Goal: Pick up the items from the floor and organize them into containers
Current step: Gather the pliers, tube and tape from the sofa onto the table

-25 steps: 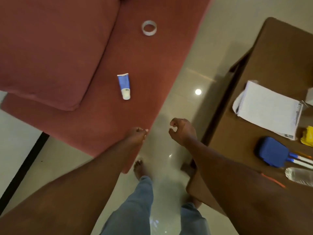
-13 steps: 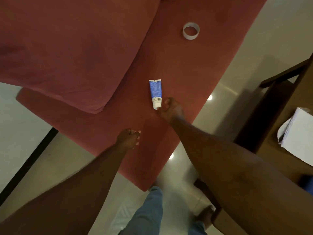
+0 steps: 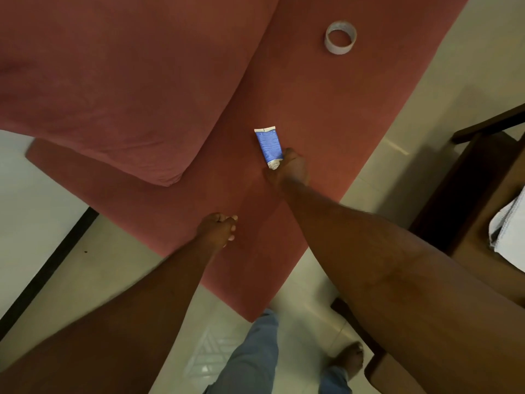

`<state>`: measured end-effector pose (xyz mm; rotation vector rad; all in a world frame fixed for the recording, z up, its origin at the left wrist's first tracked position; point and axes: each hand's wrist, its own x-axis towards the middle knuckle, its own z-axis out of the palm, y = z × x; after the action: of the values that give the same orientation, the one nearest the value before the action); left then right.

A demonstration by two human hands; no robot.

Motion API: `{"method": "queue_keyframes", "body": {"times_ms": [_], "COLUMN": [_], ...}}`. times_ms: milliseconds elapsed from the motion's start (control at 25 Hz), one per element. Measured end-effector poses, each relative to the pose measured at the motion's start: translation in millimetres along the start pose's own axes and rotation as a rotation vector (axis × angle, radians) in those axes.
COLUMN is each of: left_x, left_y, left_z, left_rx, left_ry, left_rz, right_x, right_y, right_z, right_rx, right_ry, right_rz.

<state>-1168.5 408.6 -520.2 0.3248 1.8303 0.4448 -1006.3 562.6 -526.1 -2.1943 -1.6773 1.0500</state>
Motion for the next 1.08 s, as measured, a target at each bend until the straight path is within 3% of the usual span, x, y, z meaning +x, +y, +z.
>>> {"method": "queue_keyframes", "body": {"times_ms": [280, 480, 840, 1080], "left_x": [-30.8, -67.3, -179.0, -252.2], "left_y": [33.4, 46.2, -1.0, -38.0], "left_z": [49.9, 119.7, 299.7, 398.8], "left_rx": [0.073, 0.140, 0.360, 0.497], "left_ry": [-0.049, -0.133, -0.311, -0.385], "left_rz": [0.058, 0.112, 0.181, 0.216], "right_x": [-24.2, -74.0, -173.9, -240.5], "right_y": [29.3, 117.1, 324.3, 444.5], "right_z": [-61.2, -136.2, -280.7, -337.0], "right_rx": [0.046, -0.084, -0.116, -0.152], "right_ry": [0.051, 0.083, 0.180, 0.134], "right_rz": [-0.152, -0.242, -0.015, 0.122]}}
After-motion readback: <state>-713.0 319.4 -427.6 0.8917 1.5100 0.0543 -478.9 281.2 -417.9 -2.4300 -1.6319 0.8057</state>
